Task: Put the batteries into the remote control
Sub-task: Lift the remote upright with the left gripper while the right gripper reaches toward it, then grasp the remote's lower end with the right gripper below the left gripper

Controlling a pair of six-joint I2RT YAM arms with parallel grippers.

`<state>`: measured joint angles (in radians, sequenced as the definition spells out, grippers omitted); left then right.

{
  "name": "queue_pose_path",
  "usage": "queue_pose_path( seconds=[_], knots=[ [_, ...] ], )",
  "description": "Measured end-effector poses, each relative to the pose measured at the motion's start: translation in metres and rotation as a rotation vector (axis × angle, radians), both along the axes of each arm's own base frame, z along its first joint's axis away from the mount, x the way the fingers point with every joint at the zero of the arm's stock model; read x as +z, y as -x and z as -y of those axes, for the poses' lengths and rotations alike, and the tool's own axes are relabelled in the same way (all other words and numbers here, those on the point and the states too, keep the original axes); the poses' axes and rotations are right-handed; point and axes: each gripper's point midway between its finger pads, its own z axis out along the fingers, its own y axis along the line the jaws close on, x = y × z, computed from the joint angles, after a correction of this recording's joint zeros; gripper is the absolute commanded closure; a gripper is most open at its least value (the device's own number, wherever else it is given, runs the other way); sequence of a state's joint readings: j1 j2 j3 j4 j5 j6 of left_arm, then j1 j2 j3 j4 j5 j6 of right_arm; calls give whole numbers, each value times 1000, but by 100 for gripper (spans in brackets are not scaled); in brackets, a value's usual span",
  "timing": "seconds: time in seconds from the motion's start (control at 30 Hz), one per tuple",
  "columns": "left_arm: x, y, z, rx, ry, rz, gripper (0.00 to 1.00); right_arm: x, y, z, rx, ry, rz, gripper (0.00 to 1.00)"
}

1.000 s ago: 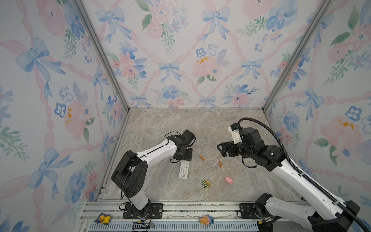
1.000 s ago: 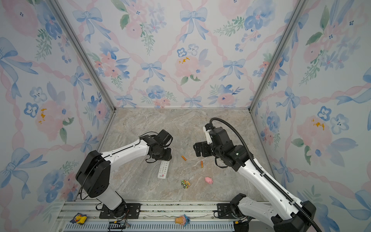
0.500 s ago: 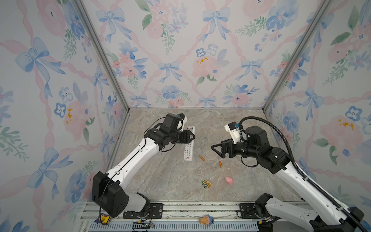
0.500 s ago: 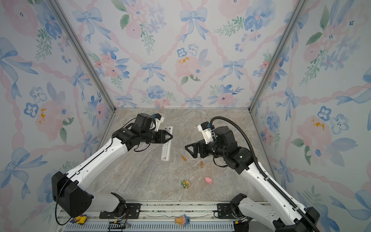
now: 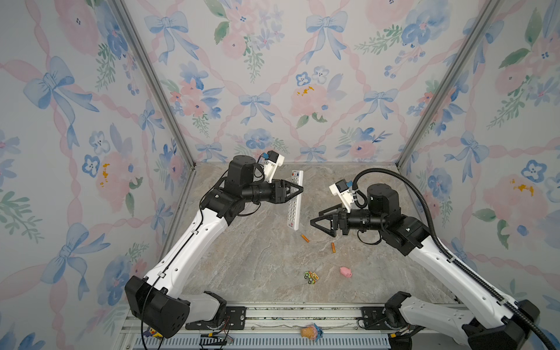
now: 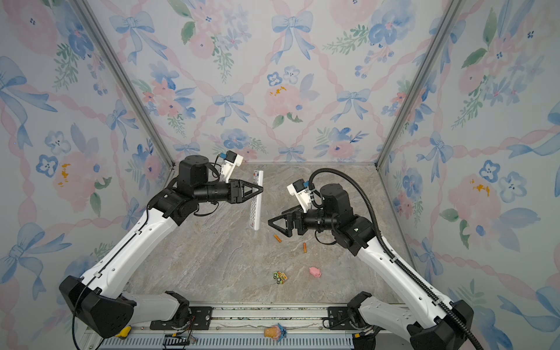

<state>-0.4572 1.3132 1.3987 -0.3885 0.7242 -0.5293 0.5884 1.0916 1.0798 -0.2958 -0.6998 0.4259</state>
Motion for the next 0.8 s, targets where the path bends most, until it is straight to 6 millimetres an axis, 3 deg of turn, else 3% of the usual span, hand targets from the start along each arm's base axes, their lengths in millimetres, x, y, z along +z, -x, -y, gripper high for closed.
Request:
queue_pose_path(
  seconds=[0.27,0.8],
  knots=[
    [31,14,6,-88,76,31,92,15,-6,-14,41,-82,-5,3],
    [81,24,13,-175,263,63,93,61,-7,-31,141,-281,4,3]
  ],
)
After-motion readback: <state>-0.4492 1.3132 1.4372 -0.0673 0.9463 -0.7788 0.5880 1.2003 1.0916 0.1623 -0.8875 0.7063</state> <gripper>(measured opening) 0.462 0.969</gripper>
